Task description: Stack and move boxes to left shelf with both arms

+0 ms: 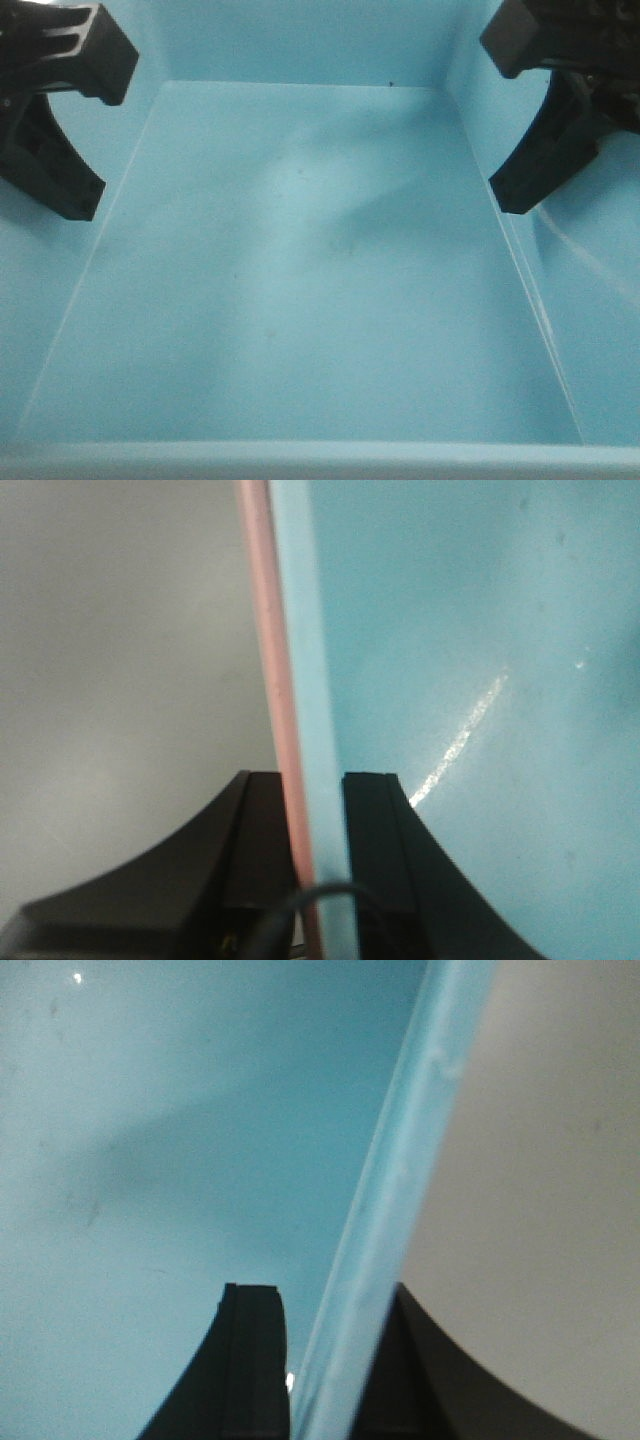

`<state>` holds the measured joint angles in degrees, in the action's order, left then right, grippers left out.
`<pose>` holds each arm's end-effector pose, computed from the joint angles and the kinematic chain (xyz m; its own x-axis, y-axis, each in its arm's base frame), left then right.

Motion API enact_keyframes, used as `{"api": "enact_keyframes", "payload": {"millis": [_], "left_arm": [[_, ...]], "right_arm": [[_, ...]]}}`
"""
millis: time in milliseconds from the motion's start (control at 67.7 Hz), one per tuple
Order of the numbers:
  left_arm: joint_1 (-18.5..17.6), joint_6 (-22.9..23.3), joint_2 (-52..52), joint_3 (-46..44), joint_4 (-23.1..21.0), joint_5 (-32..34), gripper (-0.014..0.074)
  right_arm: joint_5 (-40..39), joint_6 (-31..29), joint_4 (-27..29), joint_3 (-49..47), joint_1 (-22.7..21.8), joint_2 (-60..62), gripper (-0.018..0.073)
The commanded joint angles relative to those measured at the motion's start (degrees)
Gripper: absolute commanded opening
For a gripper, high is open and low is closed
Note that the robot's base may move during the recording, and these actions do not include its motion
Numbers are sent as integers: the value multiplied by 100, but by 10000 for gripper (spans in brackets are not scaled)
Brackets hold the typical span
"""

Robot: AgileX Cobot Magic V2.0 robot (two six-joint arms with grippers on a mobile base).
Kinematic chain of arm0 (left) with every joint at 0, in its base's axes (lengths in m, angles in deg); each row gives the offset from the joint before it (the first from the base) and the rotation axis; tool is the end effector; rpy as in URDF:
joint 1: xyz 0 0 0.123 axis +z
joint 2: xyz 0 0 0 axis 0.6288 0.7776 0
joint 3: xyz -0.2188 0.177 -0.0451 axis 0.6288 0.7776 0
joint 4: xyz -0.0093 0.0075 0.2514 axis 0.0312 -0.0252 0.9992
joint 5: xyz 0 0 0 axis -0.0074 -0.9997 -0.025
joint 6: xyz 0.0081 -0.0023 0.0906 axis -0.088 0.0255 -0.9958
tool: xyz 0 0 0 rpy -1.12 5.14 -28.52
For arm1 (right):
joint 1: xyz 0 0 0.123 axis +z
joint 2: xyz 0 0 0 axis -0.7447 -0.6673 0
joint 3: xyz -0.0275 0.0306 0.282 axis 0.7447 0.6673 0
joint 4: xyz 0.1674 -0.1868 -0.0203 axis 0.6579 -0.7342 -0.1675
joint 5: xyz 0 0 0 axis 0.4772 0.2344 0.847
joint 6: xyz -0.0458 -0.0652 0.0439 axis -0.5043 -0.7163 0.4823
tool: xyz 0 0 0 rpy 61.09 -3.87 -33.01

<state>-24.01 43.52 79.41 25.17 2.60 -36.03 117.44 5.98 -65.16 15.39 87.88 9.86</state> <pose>0.1270 -0.1653 0.2776 -0.6869 0.1274 -0.7155 0.3351 0.9292 -0.1562 0.1713 0.1356 0.2808 -0.7551 -0.1784 -0.6309 -0.3706 0.9099 0.1863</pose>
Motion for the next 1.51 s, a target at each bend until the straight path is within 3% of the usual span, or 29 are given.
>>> {"api": "enact_keyframes", "payload": {"millis": [0, 1492], "left_arm": [[-57, -154, -193, -178, 467, 204, -3], [-57, -154, -193, -178, 467, 204, -3]], "right_arm": [[-409, -174, -376, -186, -64, 172, 36], [-404, -174, -376, -186, -64, 172, 36]]}}
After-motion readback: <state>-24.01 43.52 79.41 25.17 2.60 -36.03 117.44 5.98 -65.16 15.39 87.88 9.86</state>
